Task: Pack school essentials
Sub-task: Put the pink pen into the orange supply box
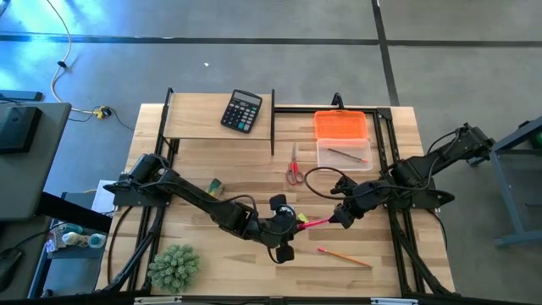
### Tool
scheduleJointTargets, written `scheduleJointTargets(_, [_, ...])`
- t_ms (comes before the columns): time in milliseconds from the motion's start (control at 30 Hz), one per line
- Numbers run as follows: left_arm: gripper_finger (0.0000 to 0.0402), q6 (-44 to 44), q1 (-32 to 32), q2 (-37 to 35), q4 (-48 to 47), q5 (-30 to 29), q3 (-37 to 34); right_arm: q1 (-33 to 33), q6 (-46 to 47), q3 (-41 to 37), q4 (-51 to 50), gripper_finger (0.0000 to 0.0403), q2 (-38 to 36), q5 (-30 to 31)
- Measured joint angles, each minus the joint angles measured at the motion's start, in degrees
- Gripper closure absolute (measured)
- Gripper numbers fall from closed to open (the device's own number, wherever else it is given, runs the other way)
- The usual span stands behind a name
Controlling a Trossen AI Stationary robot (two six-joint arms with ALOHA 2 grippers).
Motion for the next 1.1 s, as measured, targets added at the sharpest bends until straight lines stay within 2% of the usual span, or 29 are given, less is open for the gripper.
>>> scheduleJointTargets(233, [0.0353,0.9,0.0,0.0,-0.1,-0.4,0.0,0.0,0.0,0.0,0.3,0.0377,0.0,0.0])
scheduleJointTargets(467, [0.0326,1.6,0.0,0.0,-0.1,-0.4,0.0,0.0,0.0,0.0,0.2,0.0379,0.0,0.0])
scheduleJointTargets(700, [0.0300,3.8,0.0,0.0,0.1,3.2,0.0,0.0,0.0,0.0,-1.5,0.0380,0.0,0.0])
scheduleJointTargets(833, [0.0277,6.0,0.0,0.0,0.1,3.9,0.0,0.0,0.0,0.0,-2.7,0.0380,0.0,0.0])
scheduleJointTargets(1100, [0.0208,4.9,0.2,-0.1,-0.3,4.0,0.0,0.0,1.1,0.0,-8.5,0.0381,0.0,0.2])
